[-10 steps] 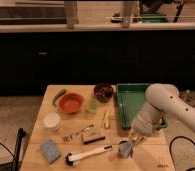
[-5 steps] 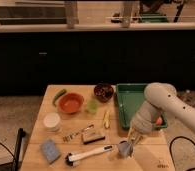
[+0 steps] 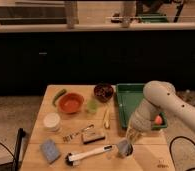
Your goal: Place towel in metal cup
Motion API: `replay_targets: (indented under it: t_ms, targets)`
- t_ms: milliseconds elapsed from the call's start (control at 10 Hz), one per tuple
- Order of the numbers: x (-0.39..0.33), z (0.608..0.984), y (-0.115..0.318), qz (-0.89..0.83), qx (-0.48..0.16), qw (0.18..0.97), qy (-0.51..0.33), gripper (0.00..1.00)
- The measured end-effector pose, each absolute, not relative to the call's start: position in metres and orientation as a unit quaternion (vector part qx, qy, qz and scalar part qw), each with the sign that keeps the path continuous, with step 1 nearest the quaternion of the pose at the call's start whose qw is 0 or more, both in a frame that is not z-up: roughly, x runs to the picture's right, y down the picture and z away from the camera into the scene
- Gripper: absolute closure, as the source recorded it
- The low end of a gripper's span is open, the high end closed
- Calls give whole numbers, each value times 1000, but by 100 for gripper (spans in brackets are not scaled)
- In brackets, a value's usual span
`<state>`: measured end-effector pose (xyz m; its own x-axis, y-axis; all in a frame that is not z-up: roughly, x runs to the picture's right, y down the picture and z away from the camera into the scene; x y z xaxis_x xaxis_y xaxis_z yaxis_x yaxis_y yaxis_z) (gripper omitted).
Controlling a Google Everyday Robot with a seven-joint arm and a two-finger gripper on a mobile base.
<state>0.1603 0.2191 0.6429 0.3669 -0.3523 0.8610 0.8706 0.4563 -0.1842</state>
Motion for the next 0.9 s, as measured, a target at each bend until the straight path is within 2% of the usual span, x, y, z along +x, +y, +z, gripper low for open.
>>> replay_targets:
  t_ms: [800, 900]
  targets:
    - [155, 645, 221, -404, -332, 755, -396, 99]
    - [153, 646, 222, -404, -335, 754, -395, 91]
